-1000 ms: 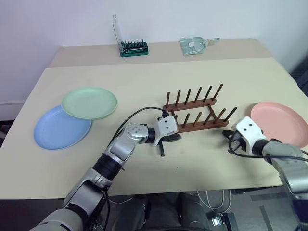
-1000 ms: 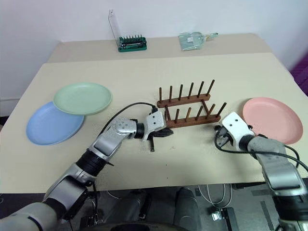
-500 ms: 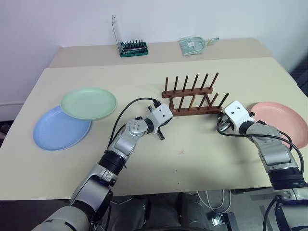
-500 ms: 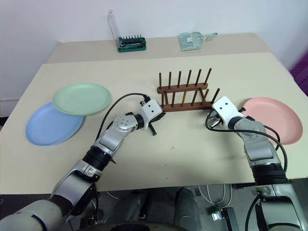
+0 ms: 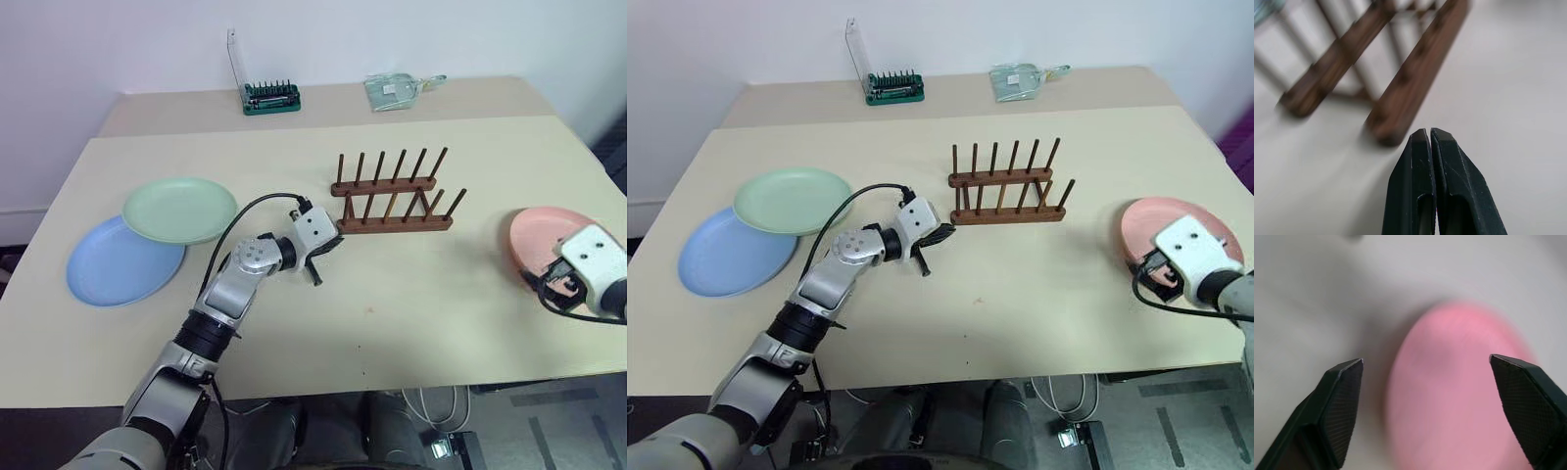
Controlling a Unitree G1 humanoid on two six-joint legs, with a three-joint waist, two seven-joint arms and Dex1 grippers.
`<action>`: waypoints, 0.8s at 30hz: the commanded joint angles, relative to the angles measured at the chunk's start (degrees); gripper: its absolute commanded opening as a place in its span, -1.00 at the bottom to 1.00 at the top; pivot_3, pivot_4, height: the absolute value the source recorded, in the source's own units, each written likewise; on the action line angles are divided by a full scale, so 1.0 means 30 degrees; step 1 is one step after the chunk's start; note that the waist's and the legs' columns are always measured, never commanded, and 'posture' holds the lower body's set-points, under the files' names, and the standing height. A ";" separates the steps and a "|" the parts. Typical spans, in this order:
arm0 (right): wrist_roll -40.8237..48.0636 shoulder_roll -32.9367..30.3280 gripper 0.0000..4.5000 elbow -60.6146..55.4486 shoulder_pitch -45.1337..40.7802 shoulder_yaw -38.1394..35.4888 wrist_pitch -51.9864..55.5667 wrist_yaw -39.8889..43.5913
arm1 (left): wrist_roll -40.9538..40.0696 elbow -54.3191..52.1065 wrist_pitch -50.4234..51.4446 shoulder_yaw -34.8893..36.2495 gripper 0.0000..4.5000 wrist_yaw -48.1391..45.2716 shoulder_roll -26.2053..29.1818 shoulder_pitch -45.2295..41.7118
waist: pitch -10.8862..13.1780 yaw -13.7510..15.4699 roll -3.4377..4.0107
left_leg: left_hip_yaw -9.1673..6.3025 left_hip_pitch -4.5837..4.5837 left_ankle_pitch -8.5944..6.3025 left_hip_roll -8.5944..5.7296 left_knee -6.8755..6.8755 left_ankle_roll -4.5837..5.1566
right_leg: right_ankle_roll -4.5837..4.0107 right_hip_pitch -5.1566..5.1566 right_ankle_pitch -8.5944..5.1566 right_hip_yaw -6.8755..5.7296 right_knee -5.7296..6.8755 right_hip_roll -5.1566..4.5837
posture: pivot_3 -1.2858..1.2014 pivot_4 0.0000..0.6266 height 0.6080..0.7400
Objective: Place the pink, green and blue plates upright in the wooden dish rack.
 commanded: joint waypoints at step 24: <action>0.9252 0.0969 -0.97 -0.1074 -1.1096 -0.2441 0.3286 -0.0451 | -0.1930 -0.3474 0.1430 0.0132 -0.98 -0.2098 0.0880 0.0592 | 0.0012 -0.0156 0.0097 | 0.0055 0.0027 0.0002 0.0017 -0.0009 0.0000 | 0.0002 -0.0013 0.0005 0.0077 0.0009 0.0031 | 0.03 -0.52 0.93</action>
